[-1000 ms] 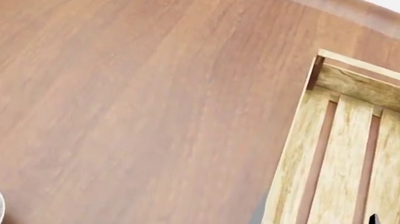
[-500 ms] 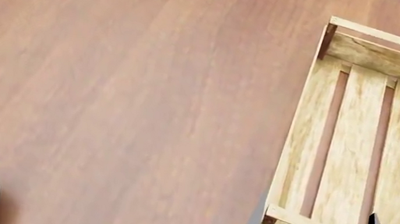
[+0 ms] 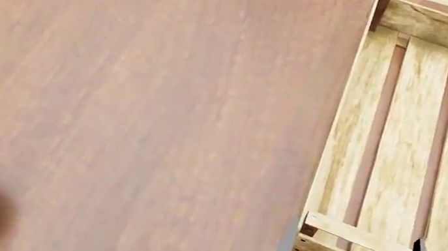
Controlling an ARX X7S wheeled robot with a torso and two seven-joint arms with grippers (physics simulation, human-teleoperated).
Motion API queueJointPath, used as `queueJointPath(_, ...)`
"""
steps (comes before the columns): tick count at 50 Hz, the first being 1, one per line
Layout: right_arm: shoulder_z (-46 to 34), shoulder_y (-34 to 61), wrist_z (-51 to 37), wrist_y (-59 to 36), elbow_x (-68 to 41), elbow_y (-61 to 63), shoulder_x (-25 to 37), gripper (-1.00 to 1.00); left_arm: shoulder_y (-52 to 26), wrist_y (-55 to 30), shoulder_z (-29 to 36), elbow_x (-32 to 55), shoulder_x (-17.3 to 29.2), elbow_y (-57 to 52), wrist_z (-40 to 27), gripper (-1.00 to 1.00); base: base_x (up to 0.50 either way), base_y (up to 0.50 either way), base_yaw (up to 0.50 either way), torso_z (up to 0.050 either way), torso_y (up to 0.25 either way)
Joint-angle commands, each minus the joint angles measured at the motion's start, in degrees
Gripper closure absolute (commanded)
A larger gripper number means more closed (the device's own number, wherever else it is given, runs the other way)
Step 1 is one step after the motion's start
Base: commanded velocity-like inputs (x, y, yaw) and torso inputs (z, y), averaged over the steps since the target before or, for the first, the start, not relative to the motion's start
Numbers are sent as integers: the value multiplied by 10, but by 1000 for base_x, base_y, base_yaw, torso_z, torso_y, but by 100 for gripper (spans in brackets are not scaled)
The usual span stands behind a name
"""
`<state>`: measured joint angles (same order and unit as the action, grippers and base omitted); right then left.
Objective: Stack the right bowl on the left bowl and place them in the tray.
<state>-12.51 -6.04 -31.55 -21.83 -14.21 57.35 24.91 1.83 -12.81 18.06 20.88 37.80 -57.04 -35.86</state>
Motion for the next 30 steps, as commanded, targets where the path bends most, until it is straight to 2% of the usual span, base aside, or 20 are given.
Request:
queueJointPath(1, 1, 2, -5, -1, -7, 2, 5, -100, -1, 0, 0, 12, 4, 0, -2, -100, 0, 0, 0, 48, -113)
queueJointPath(4, 10, 1, -7, -3, -15, 9, 9, -100, -4, 13, -1, 74, 7, 3, 22, -100, 0, 0, 0, 33, -77)
queueJointPath(5, 14, -1, -8, -1, -18, 9, 10, -100, 1, 31, 1, 76, 6, 6, 34, -100, 0, 0, 0, 0, 0)
queueJointPath(7, 16, -1, -10, -1, -20, 11, 12, -100, -2, 15, 15, 81, 9, 10, 40, -100, 0, 0, 0, 0, 0)
queueJointPath(9, 19, -3, -10, 4, -21, 7, 13, -100, 8, 45, 8, 142, 0, 31, 59, -100, 0, 0, 0, 0, 0)
queueJointPath(15, 15, 1, -13, 1, -24, 7, 15, -100, 5, 48, 24, 178, -3, 49, 85, -100, 0, 0, 0, 0, 0)
queueJointPath(30, 8, 6, -29, -5, -34, 21, 29, -100, -31, 1, 44, 250, -6, 86, 86, -100, 0, 0, 0, 0, 0)
